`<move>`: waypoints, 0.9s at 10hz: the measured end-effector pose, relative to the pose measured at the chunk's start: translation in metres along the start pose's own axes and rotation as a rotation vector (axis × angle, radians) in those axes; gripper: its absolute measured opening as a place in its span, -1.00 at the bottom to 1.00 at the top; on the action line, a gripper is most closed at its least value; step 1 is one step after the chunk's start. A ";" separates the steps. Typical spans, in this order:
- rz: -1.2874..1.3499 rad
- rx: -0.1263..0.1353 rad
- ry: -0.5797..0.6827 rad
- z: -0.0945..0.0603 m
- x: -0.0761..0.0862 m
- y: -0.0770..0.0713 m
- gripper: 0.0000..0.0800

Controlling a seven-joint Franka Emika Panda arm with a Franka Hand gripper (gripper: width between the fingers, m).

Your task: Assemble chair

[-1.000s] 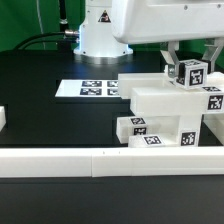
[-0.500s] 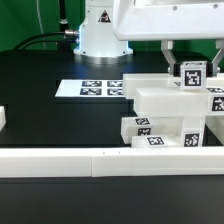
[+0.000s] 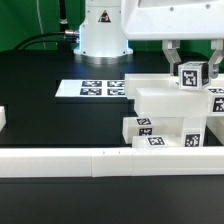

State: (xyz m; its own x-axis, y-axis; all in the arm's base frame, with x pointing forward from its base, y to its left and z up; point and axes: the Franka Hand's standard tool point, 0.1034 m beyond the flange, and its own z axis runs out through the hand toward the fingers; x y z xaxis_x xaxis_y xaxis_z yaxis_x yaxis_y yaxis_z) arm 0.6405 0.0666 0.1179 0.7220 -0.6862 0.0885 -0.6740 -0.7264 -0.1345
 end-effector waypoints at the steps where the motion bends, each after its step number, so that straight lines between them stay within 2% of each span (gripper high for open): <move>1: -0.031 -0.001 -0.002 0.000 0.000 0.000 0.17; 2: -0.058 -0.001 -0.003 -0.001 0.000 -0.001 0.52; 6: -0.385 0.000 -0.002 -0.001 0.000 0.000 0.62; 9: -0.705 -0.015 -0.011 -0.001 -0.001 -0.001 0.62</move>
Offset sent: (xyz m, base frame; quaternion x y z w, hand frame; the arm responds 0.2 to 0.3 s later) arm -0.0035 0.0102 0.0071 0.0146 0.0016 -0.2311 0.9728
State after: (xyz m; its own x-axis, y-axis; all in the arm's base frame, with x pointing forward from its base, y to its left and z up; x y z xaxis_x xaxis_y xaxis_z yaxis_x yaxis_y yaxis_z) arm 0.6399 0.0682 0.1194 0.9889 -0.0515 0.1392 -0.0471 -0.9983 -0.0348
